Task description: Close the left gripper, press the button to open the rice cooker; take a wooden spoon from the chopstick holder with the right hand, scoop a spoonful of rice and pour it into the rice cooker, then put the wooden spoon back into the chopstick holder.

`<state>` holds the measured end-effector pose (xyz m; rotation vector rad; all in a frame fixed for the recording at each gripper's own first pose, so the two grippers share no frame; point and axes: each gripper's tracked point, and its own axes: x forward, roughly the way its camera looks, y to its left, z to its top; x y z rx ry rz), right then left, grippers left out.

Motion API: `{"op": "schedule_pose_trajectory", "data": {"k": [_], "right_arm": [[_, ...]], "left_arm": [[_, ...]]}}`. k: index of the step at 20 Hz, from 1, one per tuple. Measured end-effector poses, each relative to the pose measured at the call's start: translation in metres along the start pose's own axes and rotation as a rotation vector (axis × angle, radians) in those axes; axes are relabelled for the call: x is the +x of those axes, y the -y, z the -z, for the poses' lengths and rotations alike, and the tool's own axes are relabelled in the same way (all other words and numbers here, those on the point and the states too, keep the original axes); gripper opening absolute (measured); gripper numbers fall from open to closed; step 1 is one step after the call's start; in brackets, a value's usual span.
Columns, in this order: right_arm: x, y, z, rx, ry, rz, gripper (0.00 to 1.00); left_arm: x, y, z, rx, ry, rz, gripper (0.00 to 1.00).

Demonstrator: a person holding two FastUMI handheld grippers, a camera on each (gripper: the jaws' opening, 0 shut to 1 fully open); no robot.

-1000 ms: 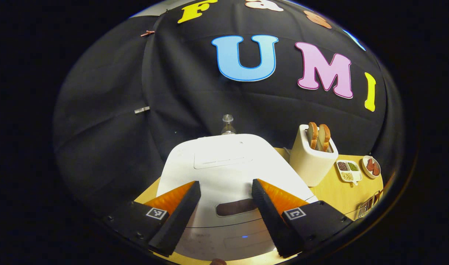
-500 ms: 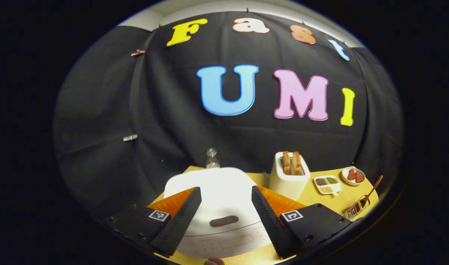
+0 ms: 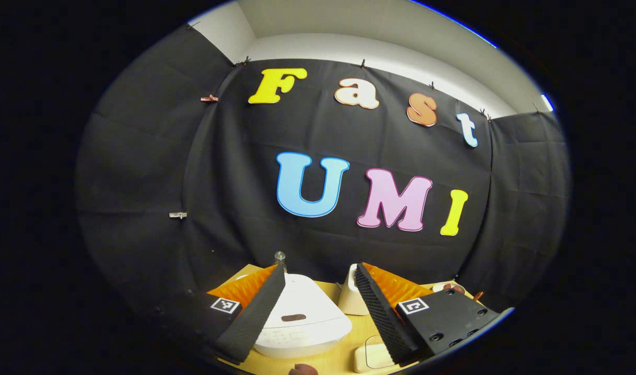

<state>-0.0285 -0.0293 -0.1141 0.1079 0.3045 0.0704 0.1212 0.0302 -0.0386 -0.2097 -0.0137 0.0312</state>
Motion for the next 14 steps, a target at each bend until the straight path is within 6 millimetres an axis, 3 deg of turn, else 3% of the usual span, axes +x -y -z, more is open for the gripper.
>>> {"op": "schedule_pose_trajectory", "data": {"k": [4, 7, 14], "right_arm": [[0.000, 0.001, -0.021, -0.006, 0.057, 0.013, 0.99], [0.000, 0.002, -0.050, -0.022, 0.141, 0.028, 0.98], [0.002, 0.000, -0.101, -0.049, 0.295, 0.051, 0.98]], "left_arm": [[-0.042, -0.004, -0.021, 0.030, 0.054, 0.011, 0.95], [-0.067, -0.004, -0.026, 0.061, 0.060, 0.041, 0.95], [-0.111, -0.010, -0.033, 0.062, 0.057, 0.044, 0.95]]}}
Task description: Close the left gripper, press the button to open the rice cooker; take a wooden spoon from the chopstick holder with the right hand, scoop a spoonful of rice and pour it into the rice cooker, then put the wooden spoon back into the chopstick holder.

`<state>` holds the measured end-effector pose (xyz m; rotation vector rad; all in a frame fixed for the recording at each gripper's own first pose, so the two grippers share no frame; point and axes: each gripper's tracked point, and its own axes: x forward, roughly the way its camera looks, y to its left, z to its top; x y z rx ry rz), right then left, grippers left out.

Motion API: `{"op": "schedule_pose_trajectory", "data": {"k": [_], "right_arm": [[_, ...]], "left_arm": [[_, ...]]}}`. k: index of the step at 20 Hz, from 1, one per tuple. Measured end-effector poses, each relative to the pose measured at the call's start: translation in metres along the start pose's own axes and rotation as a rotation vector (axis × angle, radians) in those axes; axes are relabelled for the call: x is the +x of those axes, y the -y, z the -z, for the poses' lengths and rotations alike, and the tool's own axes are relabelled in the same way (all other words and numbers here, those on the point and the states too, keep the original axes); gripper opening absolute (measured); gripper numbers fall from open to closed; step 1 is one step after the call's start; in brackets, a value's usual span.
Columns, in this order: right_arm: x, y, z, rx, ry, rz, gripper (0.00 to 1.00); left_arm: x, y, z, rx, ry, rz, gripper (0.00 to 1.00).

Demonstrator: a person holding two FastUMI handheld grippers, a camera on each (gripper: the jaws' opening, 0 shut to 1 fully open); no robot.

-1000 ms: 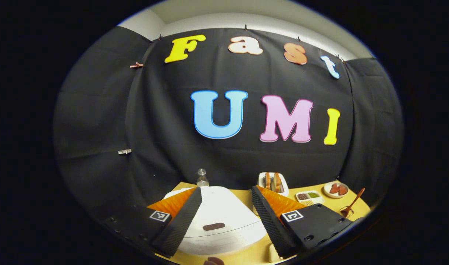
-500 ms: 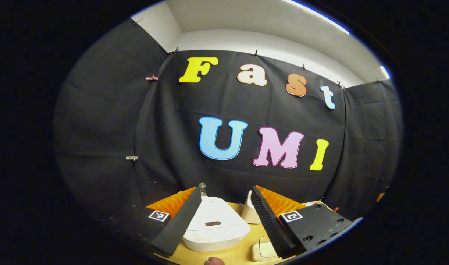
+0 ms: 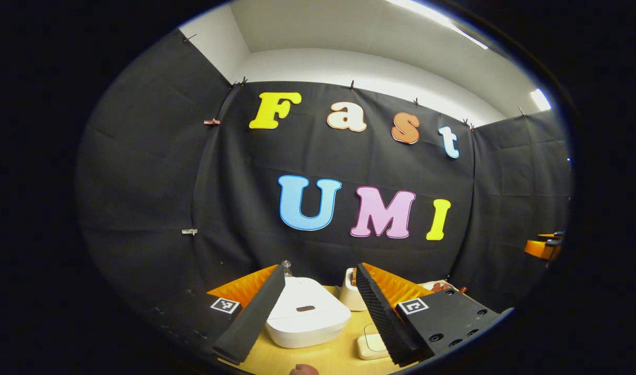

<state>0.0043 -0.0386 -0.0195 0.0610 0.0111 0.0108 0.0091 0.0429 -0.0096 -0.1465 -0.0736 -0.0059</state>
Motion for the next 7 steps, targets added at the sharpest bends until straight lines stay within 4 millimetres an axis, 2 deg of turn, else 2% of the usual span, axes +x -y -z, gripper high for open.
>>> {"op": "schedule_pose_trajectory", "data": {"k": [2, 7], "right_arm": [[0.000, -0.004, -0.002, -0.019, 0.006, -0.009, 0.98], [-0.005, -0.005, -0.014, -0.010, 0.030, -0.008, 0.98]], "left_arm": [[-0.006, 0.004, 0.009, 0.000, -0.016, 0.011, 0.95], [-0.011, -0.004, 0.013, -0.004, -0.030, 0.000, 0.95]]}}
